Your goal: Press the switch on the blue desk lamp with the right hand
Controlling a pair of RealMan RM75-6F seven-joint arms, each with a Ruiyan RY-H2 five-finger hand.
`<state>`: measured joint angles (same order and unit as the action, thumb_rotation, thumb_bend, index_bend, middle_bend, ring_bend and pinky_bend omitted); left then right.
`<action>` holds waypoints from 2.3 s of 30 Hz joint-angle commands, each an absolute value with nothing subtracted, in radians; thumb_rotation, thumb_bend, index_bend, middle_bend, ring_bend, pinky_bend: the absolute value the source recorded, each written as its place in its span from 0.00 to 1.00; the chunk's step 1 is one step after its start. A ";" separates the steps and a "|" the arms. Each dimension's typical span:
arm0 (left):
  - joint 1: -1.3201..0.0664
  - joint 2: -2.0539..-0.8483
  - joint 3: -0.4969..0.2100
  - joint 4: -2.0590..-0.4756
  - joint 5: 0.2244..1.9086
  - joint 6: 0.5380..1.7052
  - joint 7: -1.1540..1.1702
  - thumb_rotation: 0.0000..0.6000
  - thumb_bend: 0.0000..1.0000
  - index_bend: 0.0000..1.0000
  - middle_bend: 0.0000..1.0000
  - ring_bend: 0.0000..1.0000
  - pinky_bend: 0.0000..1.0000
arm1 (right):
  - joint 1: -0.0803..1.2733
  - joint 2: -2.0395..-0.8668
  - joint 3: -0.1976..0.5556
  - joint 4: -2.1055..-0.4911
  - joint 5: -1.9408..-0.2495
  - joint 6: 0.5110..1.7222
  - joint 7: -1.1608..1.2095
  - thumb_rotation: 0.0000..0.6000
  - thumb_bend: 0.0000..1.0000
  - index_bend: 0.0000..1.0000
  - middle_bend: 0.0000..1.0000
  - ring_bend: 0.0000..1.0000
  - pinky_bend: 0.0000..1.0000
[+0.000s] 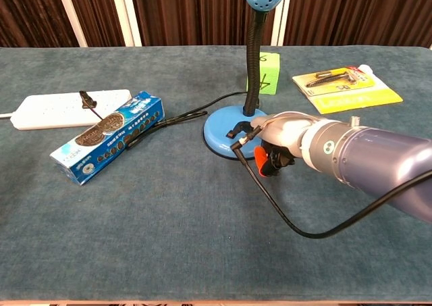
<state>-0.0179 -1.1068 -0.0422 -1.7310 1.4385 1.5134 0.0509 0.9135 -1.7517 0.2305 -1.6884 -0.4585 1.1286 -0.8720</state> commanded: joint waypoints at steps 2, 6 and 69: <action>-0.017 -1.107 -0.043 -1.730 1.438 1.515 0.051 1.00 0.42 0.16 0.00 0.00 0.00 | 0.919 -1.758 0.228 -1.681 -0.458 1.126 -0.867 1.00 0.88 0.00 0.77 0.85 0.96; -0.017 -1.106 -0.044 -1.730 1.436 1.515 0.050 1.00 0.42 0.16 0.00 0.00 0.00 | 0.926 -1.764 0.227 -1.674 -0.457 1.124 -0.864 1.00 0.88 0.00 0.77 0.85 0.97; -0.014 -1.122 -0.045 -1.725 1.448 1.533 0.078 1.00 0.42 0.16 0.00 0.00 0.00 | 0.577 -1.213 -0.104 -2.213 -1.027 1.463 -0.667 1.00 0.33 0.00 0.11 0.15 1.00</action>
